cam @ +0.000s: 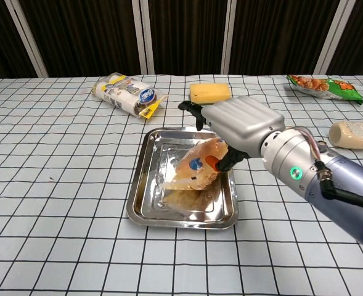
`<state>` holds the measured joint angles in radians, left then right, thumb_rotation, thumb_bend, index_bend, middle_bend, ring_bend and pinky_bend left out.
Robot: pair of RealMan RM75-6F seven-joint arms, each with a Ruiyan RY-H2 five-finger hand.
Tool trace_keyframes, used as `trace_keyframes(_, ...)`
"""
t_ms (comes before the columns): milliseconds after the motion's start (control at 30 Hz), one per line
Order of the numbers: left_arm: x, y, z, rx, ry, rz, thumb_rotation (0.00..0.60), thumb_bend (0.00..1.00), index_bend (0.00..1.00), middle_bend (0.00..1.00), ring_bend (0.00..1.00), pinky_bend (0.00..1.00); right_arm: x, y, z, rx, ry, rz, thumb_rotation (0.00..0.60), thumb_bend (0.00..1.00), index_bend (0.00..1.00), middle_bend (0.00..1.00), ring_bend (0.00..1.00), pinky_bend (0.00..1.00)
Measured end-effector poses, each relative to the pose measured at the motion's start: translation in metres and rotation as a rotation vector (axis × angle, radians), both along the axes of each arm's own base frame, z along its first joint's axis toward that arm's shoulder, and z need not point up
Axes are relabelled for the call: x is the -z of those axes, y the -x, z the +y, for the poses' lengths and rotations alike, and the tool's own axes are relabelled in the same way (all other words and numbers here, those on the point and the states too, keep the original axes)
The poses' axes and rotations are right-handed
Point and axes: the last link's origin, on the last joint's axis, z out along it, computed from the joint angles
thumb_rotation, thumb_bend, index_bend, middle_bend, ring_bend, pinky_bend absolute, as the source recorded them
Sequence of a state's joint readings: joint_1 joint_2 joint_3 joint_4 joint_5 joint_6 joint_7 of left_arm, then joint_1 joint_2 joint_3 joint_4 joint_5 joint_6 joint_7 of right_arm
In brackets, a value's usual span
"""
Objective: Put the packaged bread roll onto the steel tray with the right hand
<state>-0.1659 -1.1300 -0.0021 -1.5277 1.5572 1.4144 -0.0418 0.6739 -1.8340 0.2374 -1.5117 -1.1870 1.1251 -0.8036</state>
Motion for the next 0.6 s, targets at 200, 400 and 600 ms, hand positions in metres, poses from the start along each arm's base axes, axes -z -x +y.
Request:
trace_keyframes(200,0.002,-0.001,0.000,0.001,0.004,0.005,0.600,0.04,0.00,0.00,0.00,0.00,-0.012,0.004,0.007,0.023,0.017,0.023,0.600,0.28,0.00,0.00,0.00,0.27)
trace_keyframes(400,0.002,-0.001,-0.001,0.003,0.001,0.006,0.600,0.04,0.00,0.00,0.00,0.00,-0.046,0.024,0.022,0.056,0.065,0.056,0.600,0.28,0.00,0.00,0.00,0.24)
trace_keyframes(600,0.003,-0.003,-0.003,0.009,0.002,0.009,0.600,0.04,0.00,0.00,0.00,0.00,-0.099,0.081,0.050,0.119,0.173,0.101,0.600,0.28,0.00,0.00,0.00,0.10)
